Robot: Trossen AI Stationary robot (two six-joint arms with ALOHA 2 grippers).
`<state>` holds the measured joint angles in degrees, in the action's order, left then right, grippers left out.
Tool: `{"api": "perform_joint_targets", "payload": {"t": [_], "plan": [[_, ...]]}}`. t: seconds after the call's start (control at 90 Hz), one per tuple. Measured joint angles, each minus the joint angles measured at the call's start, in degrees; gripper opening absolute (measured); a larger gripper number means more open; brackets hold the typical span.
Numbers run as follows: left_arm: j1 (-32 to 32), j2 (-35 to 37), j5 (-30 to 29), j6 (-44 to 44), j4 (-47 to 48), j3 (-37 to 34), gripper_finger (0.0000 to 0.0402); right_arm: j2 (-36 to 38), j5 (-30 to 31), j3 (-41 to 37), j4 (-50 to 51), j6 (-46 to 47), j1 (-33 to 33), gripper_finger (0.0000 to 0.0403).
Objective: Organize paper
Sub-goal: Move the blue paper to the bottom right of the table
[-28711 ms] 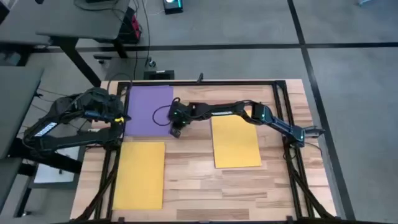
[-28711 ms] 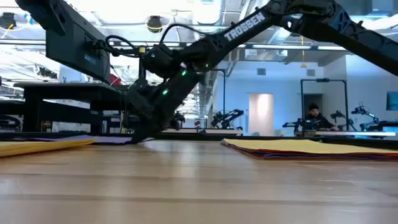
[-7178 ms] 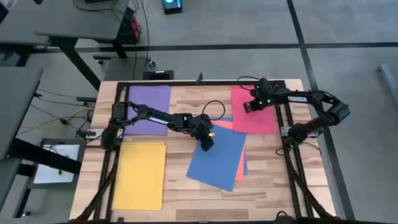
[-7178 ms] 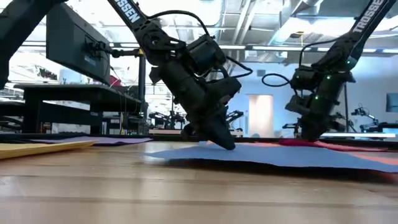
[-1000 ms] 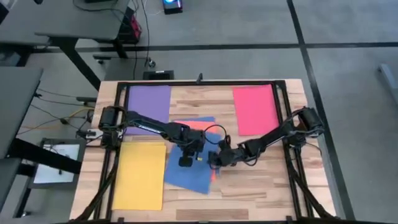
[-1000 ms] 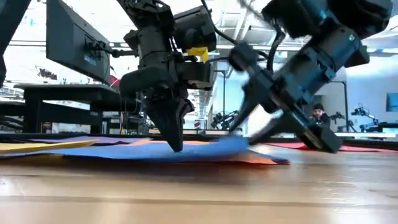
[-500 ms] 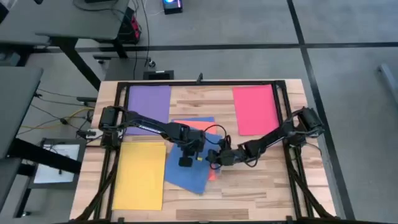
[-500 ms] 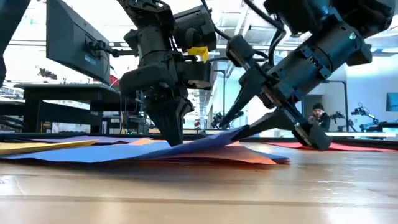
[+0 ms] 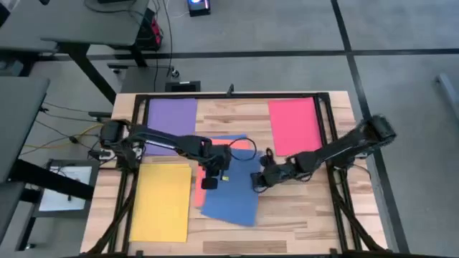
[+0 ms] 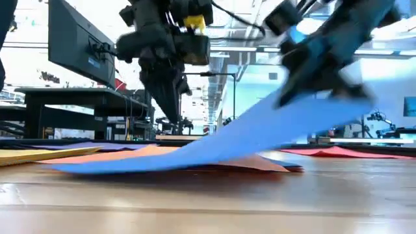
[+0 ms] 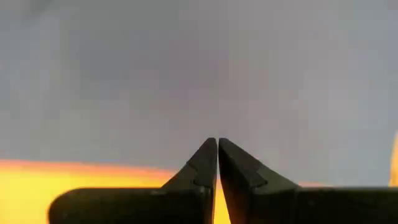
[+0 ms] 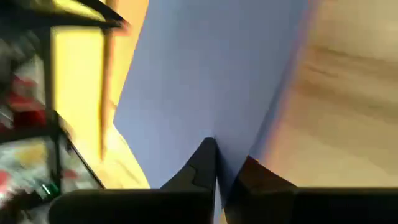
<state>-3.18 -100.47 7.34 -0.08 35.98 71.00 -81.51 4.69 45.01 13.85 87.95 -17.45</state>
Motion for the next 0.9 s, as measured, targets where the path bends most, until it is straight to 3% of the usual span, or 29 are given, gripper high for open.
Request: {"api": "perform_joint_targets", "payload": {"t": [0.111, 0.222, 0.311, 0.456, 0.689, 0.9], "plan": [[0.0, 1.1, 0.0, -0.3, 0.8, 0.0, 0.0000, 8.5, -7.8, 0.0, 19.4, 2.1, -0.8, 0.0000], [0.0, 1.2, 0.0, -1.7, 0.9, 0.0, 0.0000, 13.5, -8.4, -0.1, 34.2, 11.6, -4.5, 0.0000], [0.0, 1.1, 0.0, -2.8, 0.9, 0.0, 0.0000, 14.6, -8.1, -1.6, 40.2, 20.5, -8.3, 0.0000], [0.0, 1.1, 0.0, -3.2, 0.7, 0.0, 0.0000, 12.9, -10.0, -4.7, 39.5, 28.9, -15.0, 0.0000], [0.0, 1.1, 0.0, -3.2, 0.6, 0.0, 0.0000, 6.5, -17.9, -6.4, 38.1, 25.5, -22.0, 0.0000], [0.0, 1.1, 0.0, -3.2, 0.6, 0.0, 0.0000, 2.1, -18.3, -6.4, 32.6, 32.1, -24.7, 0.0000]]}}
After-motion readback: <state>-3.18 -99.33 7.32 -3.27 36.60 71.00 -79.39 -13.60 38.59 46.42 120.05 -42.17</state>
